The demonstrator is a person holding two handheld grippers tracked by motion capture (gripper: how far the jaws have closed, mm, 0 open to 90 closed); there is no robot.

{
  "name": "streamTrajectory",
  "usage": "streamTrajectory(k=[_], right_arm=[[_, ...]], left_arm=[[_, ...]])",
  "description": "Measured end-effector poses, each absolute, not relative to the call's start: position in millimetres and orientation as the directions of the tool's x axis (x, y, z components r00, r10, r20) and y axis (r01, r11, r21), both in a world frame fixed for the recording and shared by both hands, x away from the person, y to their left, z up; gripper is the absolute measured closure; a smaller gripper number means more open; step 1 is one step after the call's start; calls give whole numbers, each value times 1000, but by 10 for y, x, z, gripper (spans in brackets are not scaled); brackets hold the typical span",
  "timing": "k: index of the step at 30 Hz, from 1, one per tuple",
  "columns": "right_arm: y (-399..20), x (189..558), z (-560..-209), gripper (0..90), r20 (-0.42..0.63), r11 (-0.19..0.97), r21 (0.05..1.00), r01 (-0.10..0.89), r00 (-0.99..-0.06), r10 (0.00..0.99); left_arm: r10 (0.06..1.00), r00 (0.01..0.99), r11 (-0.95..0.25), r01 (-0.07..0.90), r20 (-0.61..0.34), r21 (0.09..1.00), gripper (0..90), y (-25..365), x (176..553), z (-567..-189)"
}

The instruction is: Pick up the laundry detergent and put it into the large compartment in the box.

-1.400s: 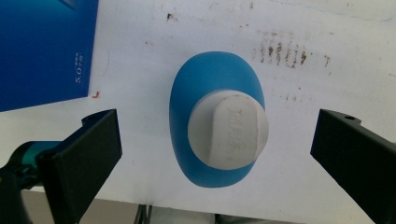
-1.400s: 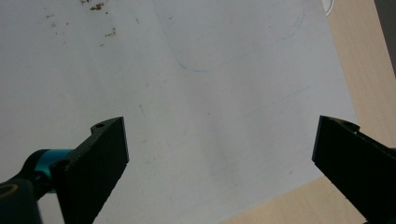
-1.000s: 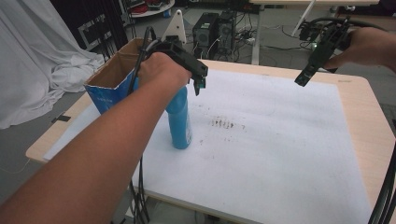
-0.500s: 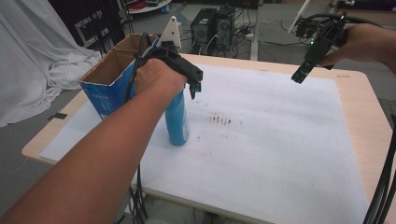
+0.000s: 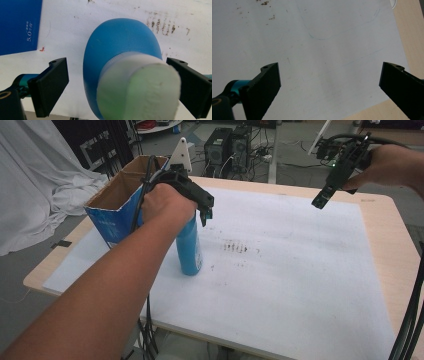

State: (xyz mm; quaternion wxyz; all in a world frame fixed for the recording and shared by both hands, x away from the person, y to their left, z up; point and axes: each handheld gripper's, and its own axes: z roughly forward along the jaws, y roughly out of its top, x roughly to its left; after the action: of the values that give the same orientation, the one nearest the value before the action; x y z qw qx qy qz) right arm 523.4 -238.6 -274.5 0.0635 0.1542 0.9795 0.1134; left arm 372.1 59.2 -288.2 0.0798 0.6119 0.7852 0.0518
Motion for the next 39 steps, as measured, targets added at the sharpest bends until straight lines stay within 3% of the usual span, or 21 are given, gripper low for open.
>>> streamTrajectory(k=[27, 29, 39], right_arm=[[-2388, 5227, -2749, 28, -88, 928, 243, 282, -946, 311], [-2381, 5224, -2753, 28, -87, 929, 245, 277, -948, 305], [-2395, 5218, -2748, 28, -87, 928, 242, 282, -947, 310]], left_arm=[[967, -248, 254, 949, -56, 186, 218, 591, 3723, -2902], [968, -246, 252, 949, -57, 187, 266, 589, 3724, -2898], [968, -241, 250, 948, -66, 199, 341, 586, 3726, -2893]])
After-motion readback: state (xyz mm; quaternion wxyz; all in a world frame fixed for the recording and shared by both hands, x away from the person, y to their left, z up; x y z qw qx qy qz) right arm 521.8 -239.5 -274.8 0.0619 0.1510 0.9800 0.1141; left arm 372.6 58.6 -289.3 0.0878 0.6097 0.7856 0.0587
